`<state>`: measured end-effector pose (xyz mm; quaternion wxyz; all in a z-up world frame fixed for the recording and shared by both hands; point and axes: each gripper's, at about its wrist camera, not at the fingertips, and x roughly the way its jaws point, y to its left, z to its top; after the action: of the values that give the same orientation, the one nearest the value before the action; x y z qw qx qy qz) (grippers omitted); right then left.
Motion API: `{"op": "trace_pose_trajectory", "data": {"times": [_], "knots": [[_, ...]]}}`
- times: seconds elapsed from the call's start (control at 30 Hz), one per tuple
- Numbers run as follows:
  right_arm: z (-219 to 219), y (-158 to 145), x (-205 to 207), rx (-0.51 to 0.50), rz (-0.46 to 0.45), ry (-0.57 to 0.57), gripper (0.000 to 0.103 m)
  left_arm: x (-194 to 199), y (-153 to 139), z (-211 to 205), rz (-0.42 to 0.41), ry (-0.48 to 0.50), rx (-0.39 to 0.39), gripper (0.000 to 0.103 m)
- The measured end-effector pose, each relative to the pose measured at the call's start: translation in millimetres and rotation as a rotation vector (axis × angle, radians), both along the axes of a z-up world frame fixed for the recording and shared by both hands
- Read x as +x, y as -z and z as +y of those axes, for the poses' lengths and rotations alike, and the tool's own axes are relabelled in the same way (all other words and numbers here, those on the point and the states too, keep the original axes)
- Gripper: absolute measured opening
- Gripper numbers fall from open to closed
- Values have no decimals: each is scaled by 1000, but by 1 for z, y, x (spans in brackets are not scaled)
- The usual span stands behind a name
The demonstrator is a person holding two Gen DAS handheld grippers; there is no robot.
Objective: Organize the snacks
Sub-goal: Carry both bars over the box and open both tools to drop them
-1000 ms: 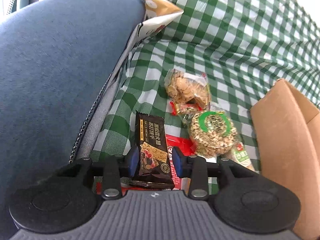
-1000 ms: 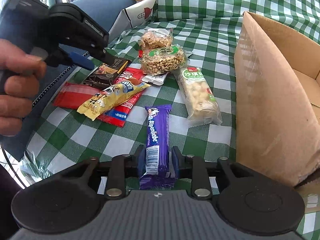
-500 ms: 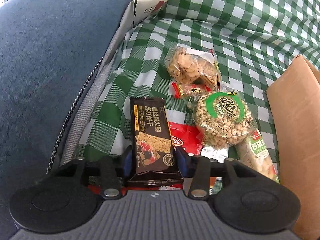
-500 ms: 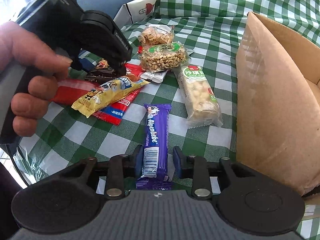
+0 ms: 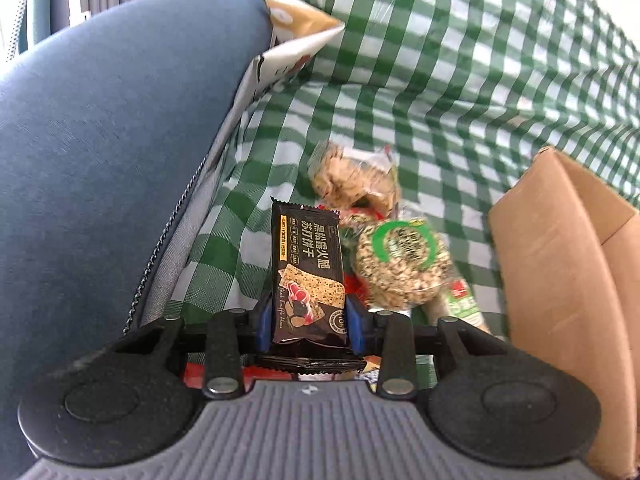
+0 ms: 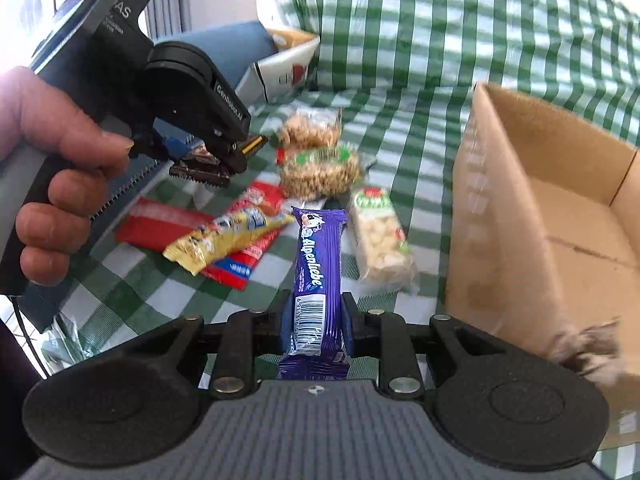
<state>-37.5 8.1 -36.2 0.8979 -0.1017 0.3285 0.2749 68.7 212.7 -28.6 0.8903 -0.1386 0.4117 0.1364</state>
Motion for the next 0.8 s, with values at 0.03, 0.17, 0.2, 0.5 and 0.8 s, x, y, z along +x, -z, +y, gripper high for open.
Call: {"op": "trace_pose_trajectory", "data": {"times": [0.03, 0.17, 0.2, 0.5, 0.8], "knots": [[-2, -3, -2, 3, -14, -2, 26, -3, -4, -1, -9, 3, -4, 40], [-11, -19, -10, 23, -75, 8, 26, -11, -16, -7, -51, 22, -21, 40], [-14, -25, -10, 39, -84, 13, 26, -12, -19, -9, -63, 28, -25, 40], [-66, -91, 21, 129, -255, 45, 26, -7, -36, -26, -141, 44, -67, 40], [-152, -83, 87, 138, -291, 248, 26, -3, -40, -53, -176, 98, -2, 40]]}}
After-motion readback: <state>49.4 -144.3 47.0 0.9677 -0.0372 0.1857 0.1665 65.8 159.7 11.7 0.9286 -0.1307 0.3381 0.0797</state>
